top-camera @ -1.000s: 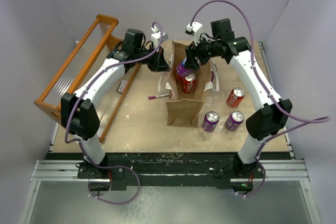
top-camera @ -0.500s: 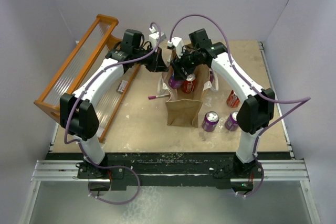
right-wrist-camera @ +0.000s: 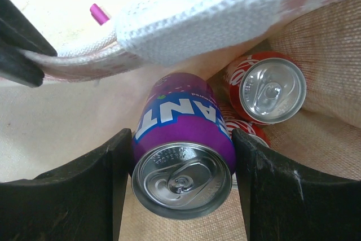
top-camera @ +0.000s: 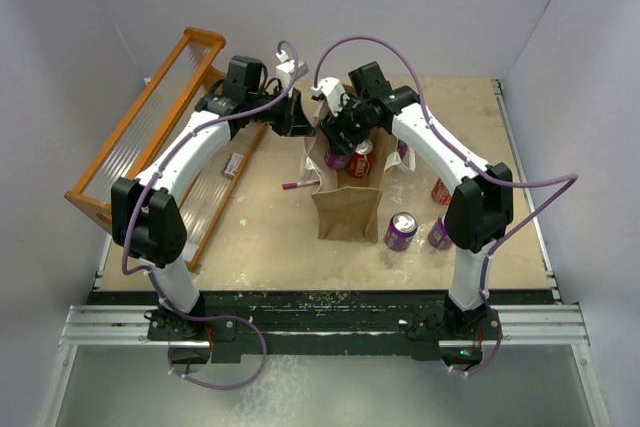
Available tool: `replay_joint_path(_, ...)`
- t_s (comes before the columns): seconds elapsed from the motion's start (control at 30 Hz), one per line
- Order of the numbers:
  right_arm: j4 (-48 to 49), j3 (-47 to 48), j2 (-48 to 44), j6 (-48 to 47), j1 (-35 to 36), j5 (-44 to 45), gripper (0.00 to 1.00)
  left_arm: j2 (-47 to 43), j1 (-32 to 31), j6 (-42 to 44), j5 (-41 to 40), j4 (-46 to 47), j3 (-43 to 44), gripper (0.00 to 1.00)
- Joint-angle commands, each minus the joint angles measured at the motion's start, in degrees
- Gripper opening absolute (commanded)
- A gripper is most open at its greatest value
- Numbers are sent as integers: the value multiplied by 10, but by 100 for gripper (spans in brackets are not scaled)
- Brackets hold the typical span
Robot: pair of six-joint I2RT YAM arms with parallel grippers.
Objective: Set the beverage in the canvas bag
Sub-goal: Place the drink in the canvas bag.
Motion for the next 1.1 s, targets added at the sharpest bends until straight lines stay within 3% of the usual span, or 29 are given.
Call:
replay_joint_path(0.0,47,-9,-16,16,12,35,0,-18,7,-3,14,17,-1,0)
replay_joint_path(0.43,79,-35,11,31,25,94,0,-16,9,-2,34,23,-3,0)
replay_joint_path(0.77,93,-35,39,32,25,77,1,-7,12,-1,40,26,6,0)
replay_joint_path(1.07,110,-65,54,22,26,30,9,2,13,-4,46,31,14,0)
